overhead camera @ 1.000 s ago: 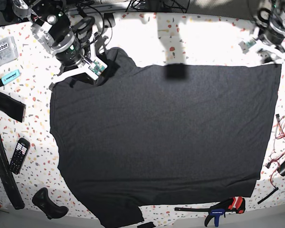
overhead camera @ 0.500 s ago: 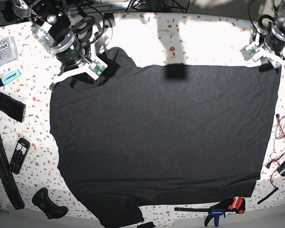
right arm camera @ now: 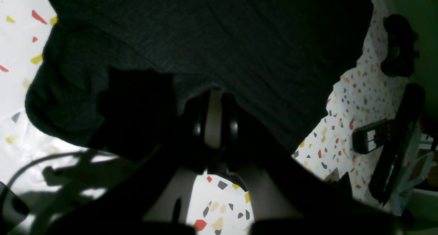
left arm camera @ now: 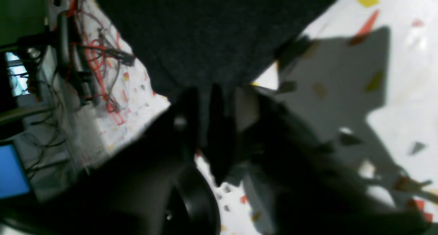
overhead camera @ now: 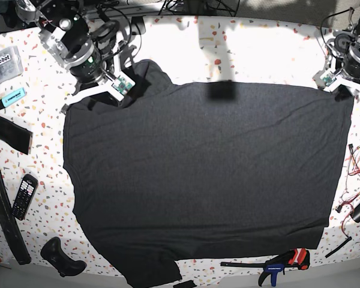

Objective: Fold the T-shirt properly
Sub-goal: 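Adjust grips on the shirt's shoulder edges with both grippers, then lift the shoulder edge and pull it toward the hem with both grippers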

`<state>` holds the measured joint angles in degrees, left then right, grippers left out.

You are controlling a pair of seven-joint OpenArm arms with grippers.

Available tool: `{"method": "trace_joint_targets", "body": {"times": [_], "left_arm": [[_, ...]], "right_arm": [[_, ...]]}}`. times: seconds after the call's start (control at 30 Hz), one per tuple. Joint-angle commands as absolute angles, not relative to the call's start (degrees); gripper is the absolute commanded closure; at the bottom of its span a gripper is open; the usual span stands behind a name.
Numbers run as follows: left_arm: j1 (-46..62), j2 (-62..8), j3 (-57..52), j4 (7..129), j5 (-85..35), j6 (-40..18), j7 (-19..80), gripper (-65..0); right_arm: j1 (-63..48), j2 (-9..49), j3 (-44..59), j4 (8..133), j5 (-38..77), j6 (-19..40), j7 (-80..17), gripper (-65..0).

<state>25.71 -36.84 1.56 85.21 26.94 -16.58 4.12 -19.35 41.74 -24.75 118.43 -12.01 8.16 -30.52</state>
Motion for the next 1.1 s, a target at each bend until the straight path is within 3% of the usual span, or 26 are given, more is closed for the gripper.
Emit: {"method": "trace_joint_targets", "body": {"times": [0.0, 0.03, 0.17, 0.33, 0.43, 0.73, 1.07], "left_arm": [[25.7, -37.7, 1.2, 85.6, 26.5, -16.8, 3.3, -3.3], [25.7, -37.5, 1.2, 85.6, 26.3, -16.8, 3.4, 0.0], [25.6, -36.8, 1.2, 85.6, 27.0, -16.0, 3.4, 0.0], [25.9, -36.7, 1.2, 88.6, 27.0, -9.1, 8.6, 0.0], [25.9, -36.7, 1.2, 92.8, 27.0, -8.8, 12.9, 0.0], [25.4, -36.7, 1.2, 98.6, 26.0, -8.8, 11.9, 0.0], [24.4, -36.7, 1.2, 98.6, 23.5, -8.8, 11.9, 0.0]], "right_arm": [[-19.1, 42.4, -24.3, 119.5, -12.8, 7.7, -29.6, 0.0], [-19.1, 42.4, -24.3, 119.5, -12.8, 7.7, -29.6, 0.0], [-19.1, 42.4, -24.3, 119.5, -12.8, 7.7, -29.6, 0.0], [-19.1, 42.4, -24.3, 119.5, -12.8, 7.7, -29.6, 0.0], [-19.1, 42.4, -24.3, 119.5, -12.8, 7.2, -28.3, 0.0], [-18.7, 42.2, -24.3, 119.5, -9.9, 4.9, -27.8, 0.0], [-14.4, 34.3, -24.3, 119.5, -10.0, 5.0, -28.8, 0.0]]}}
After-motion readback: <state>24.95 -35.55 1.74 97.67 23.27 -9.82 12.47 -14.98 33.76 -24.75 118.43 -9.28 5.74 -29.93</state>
